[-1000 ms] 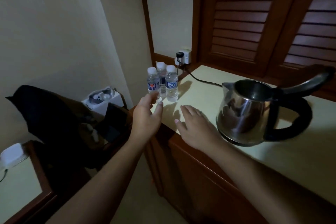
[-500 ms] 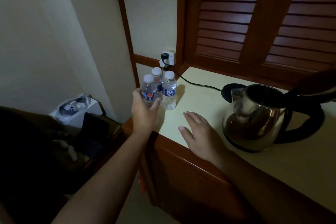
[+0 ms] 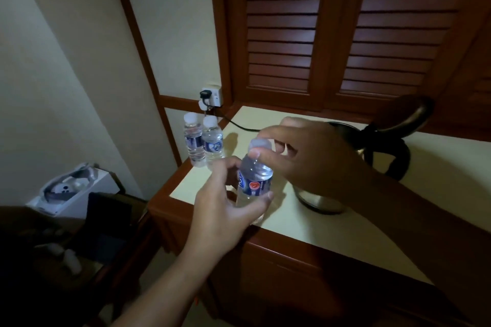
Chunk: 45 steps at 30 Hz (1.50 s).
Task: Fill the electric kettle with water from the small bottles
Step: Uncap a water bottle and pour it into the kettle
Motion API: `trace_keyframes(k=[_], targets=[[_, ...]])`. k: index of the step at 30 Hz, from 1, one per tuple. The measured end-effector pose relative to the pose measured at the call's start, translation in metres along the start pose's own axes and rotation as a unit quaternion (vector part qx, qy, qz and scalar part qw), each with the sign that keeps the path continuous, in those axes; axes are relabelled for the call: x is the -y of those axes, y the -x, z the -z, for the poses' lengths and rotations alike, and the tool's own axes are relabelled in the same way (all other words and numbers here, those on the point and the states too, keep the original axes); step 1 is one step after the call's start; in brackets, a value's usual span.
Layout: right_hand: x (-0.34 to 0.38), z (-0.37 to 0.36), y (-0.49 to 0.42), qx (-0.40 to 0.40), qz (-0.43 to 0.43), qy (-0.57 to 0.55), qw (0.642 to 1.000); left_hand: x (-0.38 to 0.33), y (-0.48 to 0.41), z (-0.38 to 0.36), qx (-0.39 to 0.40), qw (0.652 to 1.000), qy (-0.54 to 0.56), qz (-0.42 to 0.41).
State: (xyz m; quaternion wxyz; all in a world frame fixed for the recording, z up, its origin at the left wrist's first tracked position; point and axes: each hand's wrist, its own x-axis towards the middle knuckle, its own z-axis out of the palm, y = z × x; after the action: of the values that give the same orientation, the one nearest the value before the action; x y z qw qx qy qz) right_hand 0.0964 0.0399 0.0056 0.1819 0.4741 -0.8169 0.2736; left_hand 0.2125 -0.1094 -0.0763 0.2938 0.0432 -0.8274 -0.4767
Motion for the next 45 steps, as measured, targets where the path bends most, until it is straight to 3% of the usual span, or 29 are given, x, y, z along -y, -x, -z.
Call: trace_keyframes(k=[4,10,17,20,24,30,36,45], targets=[[-0.006,0.036,0.006,0.007,0.045,-0.003,0.999,-0.026,0.0,-0.013,0.018,1.0,0.014,-0.005],[-0.008,0.064,0.028,0.029,-0.037,-0.053,0.998,-0.038,0.003,-0.041,0.079,0.996,0.031,-0.022],[-0.02,0.079,0.06,0.025,-0.12,-0.111,0.986,-0.045,0.009,-0.055,0.254,0.956,0.14,0.039],[-0.02,0.083,0.064,0.036,-0.137,-0.099,0.985,-0.051,0.012,-0.06,0.217,0.968,0.122,0.03],[-0.014,0.088,0.062,0.063,-0.146,0.036,0.987,-0.055,0.01,-0.065,0.18,0.978,0.101,0.008],[-0.011,0.1,0.071,0.031,-0.099,0.025,0.994,-0.057,0.003,-0.066,0.23,0.964,0.135,0.014],[-0.018,0.115,0.072,0.115,-0.058,0.03,0.991,-0.048,-0.009,-0.073,0.266,0.952,0.151,0.004],[-0.035,0.11,0.078,0.16,-0.047,0.033,0.985,-0.032,-0.026,-0.083,0.324,0.928,0.185,0.011]])
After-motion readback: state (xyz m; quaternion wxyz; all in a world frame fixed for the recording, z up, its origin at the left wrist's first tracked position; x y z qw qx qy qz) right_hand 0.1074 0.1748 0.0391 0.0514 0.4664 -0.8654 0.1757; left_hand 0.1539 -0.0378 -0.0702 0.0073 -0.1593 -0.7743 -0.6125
